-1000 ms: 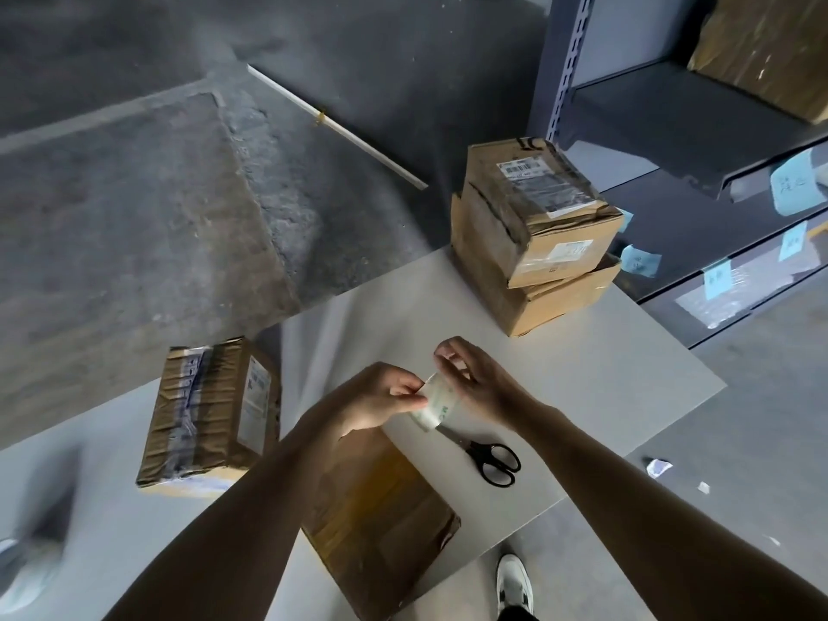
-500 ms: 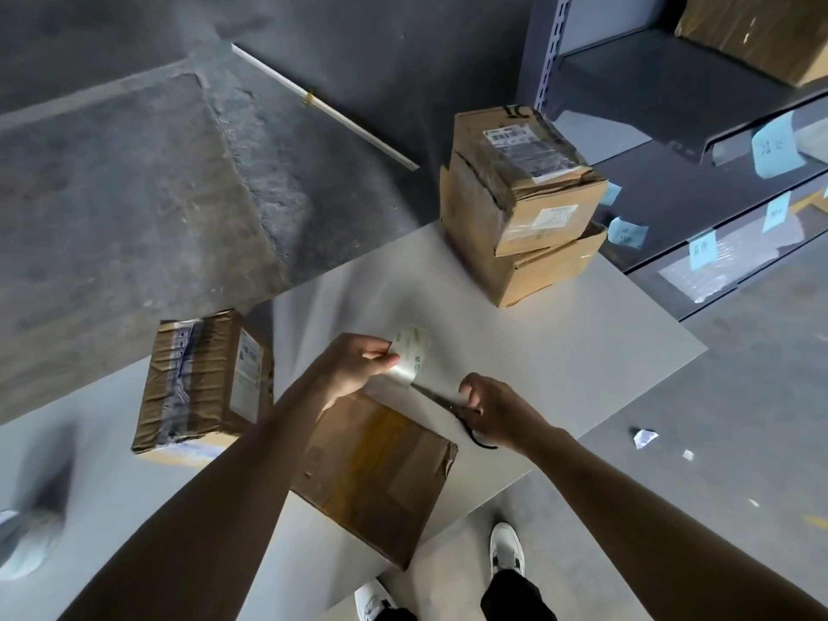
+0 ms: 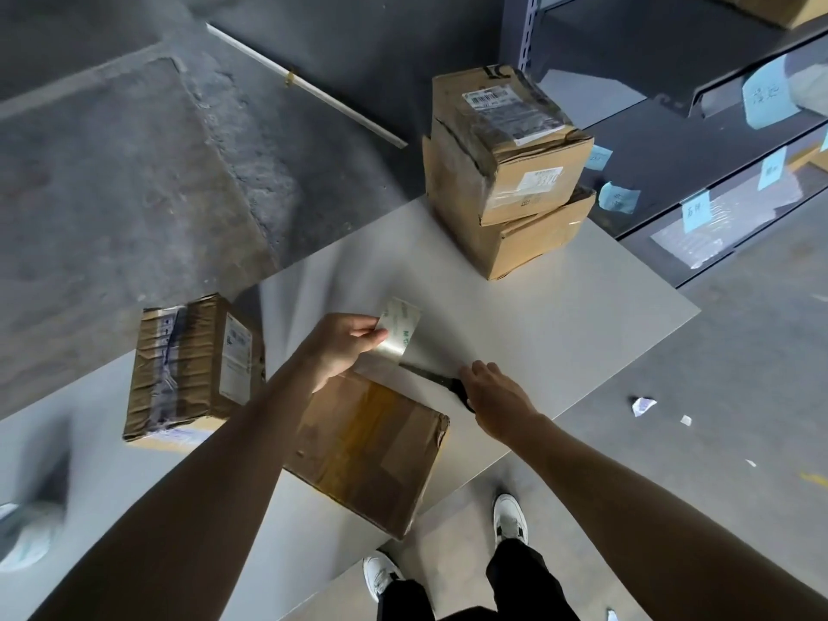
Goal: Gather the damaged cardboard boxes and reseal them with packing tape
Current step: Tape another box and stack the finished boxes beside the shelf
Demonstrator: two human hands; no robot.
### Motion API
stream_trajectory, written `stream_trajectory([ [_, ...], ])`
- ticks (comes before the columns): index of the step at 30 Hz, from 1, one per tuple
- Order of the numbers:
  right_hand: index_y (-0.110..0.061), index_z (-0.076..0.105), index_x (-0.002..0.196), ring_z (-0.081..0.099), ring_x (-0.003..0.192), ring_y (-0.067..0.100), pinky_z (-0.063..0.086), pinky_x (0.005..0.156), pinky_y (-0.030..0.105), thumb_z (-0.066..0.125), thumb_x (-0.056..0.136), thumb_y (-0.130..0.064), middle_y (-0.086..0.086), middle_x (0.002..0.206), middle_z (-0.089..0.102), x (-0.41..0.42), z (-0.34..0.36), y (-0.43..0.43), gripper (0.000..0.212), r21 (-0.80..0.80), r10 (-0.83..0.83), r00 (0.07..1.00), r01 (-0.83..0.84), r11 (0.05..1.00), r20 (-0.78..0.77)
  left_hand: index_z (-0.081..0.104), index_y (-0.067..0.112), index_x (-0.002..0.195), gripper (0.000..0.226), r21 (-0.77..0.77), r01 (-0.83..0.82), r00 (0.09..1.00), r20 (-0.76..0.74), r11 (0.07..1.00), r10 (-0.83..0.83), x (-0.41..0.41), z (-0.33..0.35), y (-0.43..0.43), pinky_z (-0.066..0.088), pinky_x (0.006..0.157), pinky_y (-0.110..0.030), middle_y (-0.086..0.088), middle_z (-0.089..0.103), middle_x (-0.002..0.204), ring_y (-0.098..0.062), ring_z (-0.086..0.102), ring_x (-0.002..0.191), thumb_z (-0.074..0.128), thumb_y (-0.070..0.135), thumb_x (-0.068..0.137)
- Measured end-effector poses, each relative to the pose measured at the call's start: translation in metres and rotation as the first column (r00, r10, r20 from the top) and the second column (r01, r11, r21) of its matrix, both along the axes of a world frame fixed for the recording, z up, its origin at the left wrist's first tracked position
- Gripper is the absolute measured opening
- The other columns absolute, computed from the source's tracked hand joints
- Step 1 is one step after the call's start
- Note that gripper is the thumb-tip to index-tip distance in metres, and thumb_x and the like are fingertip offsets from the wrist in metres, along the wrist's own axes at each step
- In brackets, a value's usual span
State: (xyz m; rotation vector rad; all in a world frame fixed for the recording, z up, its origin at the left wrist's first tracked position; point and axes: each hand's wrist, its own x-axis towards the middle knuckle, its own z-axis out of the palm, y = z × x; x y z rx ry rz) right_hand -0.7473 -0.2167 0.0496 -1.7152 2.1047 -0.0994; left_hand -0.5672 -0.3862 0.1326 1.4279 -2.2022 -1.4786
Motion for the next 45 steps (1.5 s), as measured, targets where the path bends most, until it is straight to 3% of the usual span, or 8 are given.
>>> stream_trajectory([
  [8, -0.013, 0.047, 0.121, 0.062, 0.086, 0.025, 0.052, 0.071, 0.037, 0.053, 0.099, -0.006, 0.011, 0.105, 0.062, -0.016, 0.019, -0.009, 0.024, 0.232, -0.012, 0.988, -0.024, 0.972, 0.153, 0.066, 0.013, 0.127, 0.034, 0.059, -0.039, 0.999, -0.034, 0.998, 0.041, 0.006, 0.003, -0.003, 0.053, 0.080, -0.017, 0.004, 0.069, 0.112, -0.006, 0.064, 0.099, 0.064, 0.027, 0.096],
  [11, -0.020, 0.049, 0.120, 0.059, 0.094, 0.024, 0.050, 0.076, 0.034, 0.055, 0.100, -0.023, 0.005, 0.109, 0.060, -0.028, 0.025, -0.012, 0.021, 0.330, -0.104, 0.945, -0.004, 0.944, 0.310, 0.067, 0.014, 0.126, 0.035, 0.108, -0.068, 0.996, -0.048, 0.992, 0.074, 0.007, 0.002, -0.006, 0.054, 0.089, -0.025, 0.001, 0.070, 0.118, -0.014, 0.066, 0.108, 0.067, 0.027, 0.093],
  [15, -0.026, 0.058, 0.120, 0.056, 0.102, 0.016, 0.046, 0.085, 0.030, 0.069, 0.082, -0.062, -0.007, 0.109, 0.059, -0.044, 0.032, -0.015, 0.053, 0.443, -0.190, 0.907, 0.005, 0.897, 0.375, 0.068, 0.015, 0.124, 0.036, 0.173, -0.124, 0.988, -0.073, 0.977, 0.139, 0.009, 0.001, -0.010, 0.051, 0.096, -0.031, 0.001, 0.072, 0.114, -0.015, 0.066, 0.110, 0.071, 0.026, 0.090],
  [18, -0.023, 0.068, 0.112, 0.058, 0.090, 0.014, 0.048, 0.082, 0.027, 0.071, 0.087, -0.049, 0.000, 0.104, 0.066, -0.050, 0.034, -0.014, 0.036, 0.498, -0.378, 0.725, 0.055, 0.865, 0.576, 0.067, 0.016, 0.125, 0.037, 0.202, -0.145, 0.984, -0.071, 0.969, 0.162, 0.009, 0.001, -0.012, 0.051, 0.088, -0.026, 0.000, 0.072, 0.115, -0.016, 0.064, 0.111, 0.071, 0.027, 0.090],
  [21, -0.016, 0.070, 0.113, 0.054, 0.082, 0.015, 0.048, 0.077, 0.026, 0.067, 0.094, -0.030, 0.009, 0.095, 0.064, -0.053, 0.038, -0.012, 0.024, 0.533, -0.443, 0.558, 0.003, 0.846, 0.701, 0.066, 0.013, 0.126, 0.037, 0.205, -0.156, 0.983, -0.065, 0.966, 0.172, 0.008, 0.002, -0.012, 0.049, 0.100, -0.033, -0.003, 0.071, 0.118, -0.018, 0.064, 0.112, 0.069, 0.024, 0.091],
  [25, -0.004, 0.068, 0.119, 0.051, 0.077, 0.015, 0.045, 0.073, 0.025, 0.069, 0.088, -0.029, 0.008, 0.086, 0.059, -0.056, 0.045, -0.012, 0.039, 0.518, -0.446, 0.419, -0.071, 0.852, 0.791, 0.065, 0.011, 0.128, 0.037, 0.207, -0.156, 0.983, -0.063, 0.966, 0.173, 0.005, 0.006, -0.010, 0.047, 0.096, -0.029, -0.005, 0.069, 0.121, -0.018, 0.061, 0.112, 0.068, 0.021, 0.092],
  [28, -0.003, 0.067, 0.120, 0.052, 0.077, 0.015, 0.045, 0.073, 0.024, 0.071, 0.081, -0.035, 0.007, 0.084, 0.061, -0.054, 0.048, -0.017, 0.051, 0.500, -0.417, 0.414, -0.111, 0.859, 0.809, 0.065, 0.012, 0.128, 0.038, 0.208, -0.158, 0.983, -0.060, 0.965, 0.174, 0.005, 0.005, -0.010, 0.047, 0.090, -0.025, 0.000, 0.070, 0.116, -0.017, 0.062, 0.110, 0.069, 0.021, 0.091],
  [45, -0.012, 0.068, 0.102, 0.055, 0.071, 0.013, 0.049, 0.070, 0.021, 0.068, 0.092, -0.029, 0.006, 0.083, 0.063, -0.021, 0.049, -0.063, 0.019, 0.483, -0.371, 0.477, -0.134, 0.865, 0.797, 0.068, 0.017, 0.123, 0.034, 0.203, -0.145, 0.983, -0.081, 0.968, 0.165, 0.007, -0.001, -0.013, 0.050, 0.090, -0.025, 0.003, 0.073, 0.112, -0.016, 0.067, 0.107, 0.070, 0.025, 0.090],
])
